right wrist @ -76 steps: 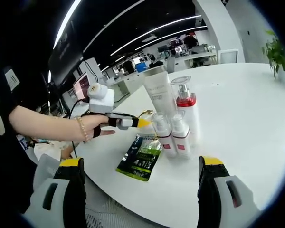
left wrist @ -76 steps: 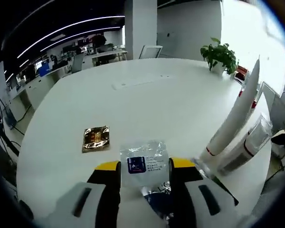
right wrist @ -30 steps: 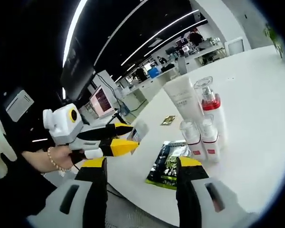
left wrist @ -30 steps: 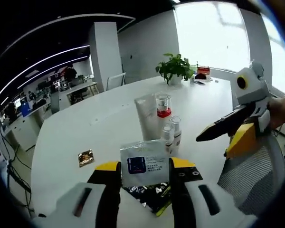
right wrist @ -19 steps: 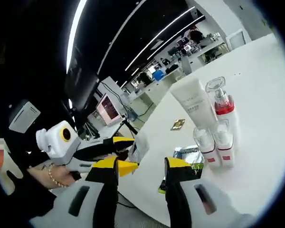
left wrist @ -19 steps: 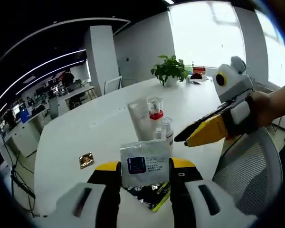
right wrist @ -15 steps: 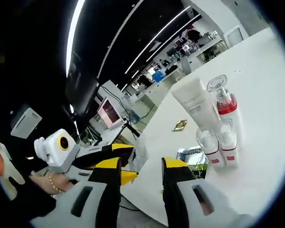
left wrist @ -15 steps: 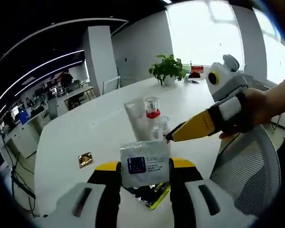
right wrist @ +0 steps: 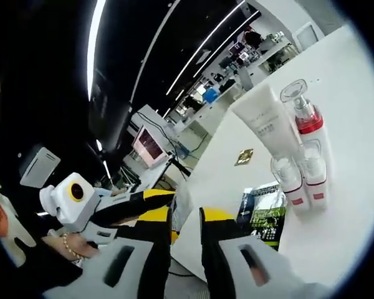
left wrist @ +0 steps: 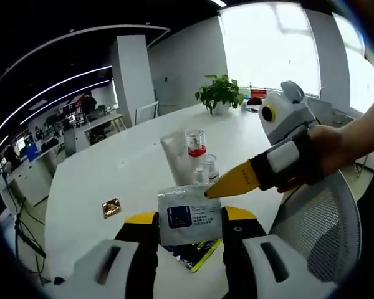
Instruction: Arrange the skincare products in the storage area until every visible bottle or jar stands upright without overlapping.
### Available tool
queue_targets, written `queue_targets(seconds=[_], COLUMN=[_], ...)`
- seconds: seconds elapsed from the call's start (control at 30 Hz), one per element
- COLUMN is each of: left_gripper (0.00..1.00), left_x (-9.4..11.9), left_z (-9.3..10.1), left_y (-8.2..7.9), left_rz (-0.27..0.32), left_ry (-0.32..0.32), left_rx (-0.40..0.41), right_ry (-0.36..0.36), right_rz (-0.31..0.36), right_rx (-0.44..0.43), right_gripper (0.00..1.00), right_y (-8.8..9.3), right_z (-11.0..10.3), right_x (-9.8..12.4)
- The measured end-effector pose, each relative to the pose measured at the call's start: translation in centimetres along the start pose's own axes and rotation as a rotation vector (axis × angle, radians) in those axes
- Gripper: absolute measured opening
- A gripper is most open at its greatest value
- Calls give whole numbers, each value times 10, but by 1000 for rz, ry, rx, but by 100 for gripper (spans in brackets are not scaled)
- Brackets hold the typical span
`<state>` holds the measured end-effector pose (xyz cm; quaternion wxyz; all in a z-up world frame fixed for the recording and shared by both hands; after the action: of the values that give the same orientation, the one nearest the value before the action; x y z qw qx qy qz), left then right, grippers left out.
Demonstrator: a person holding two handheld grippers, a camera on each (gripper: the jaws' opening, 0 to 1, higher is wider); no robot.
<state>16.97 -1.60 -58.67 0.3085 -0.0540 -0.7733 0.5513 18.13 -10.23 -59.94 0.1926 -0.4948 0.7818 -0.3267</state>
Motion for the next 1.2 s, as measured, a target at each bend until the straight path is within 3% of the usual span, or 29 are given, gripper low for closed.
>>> queue_targets(seconds=[0.13, 0.4, 0.5, 0.53, 0.63, 0.7, 0.83, 1.0, 1.2], left_gripper=[35, 36, 39, 42, 48, 44, 29, 25, 6], left_x=[0, -1, -1, -1, 2, 6, 15, 20, 22], left_z=[1, 2, 0, 0, -8, -12, -23, -37, -37], left_y=[-1, 2, 5, 5, 13, 16, 31, 29, 35], left_rz=[1, -3, -11, -7, -28, -48, -79, -41, -34], left_ry=[1, 19, 60, 80, 139, 167, 240, 257, 296], left_rx=[-4, 33, 88, 136, 379, 483, 542, 694, 714], right_ry=[-8, -6, 2, 3, -3, -9, -31, -71, -90], right_rz=[9, 17, 24, 25, 21, 12, 8, -5, -11], right_rx=[-7, -13, -20, -24, -27, -27, -51, -63, -67], right_gripper=[1, 1, 1, 1, 1, 1, 1, 1, 1], right_y=[0, 1, 0, -1, -2, -2, -4, -2, 1], right_z=[-2, -5, -4, -2, 0, 0, -1, -13, -19], right_x=[-2, 1, 3, 3, 2, 0, -5, -9, -7])
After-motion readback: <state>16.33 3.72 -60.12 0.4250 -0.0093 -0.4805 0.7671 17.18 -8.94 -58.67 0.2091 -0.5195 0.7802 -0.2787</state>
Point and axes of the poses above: the point that each gripper's makers call its tool centre point, and the gripper's own axes: x roughly backward along the fingers, z roughly to its right, y roughly out of its underside, the point moved 4 cm from there along x, roughly backward along the fingers, and after that the axes turned 11 degrees about -y, right-handed, at the moved point
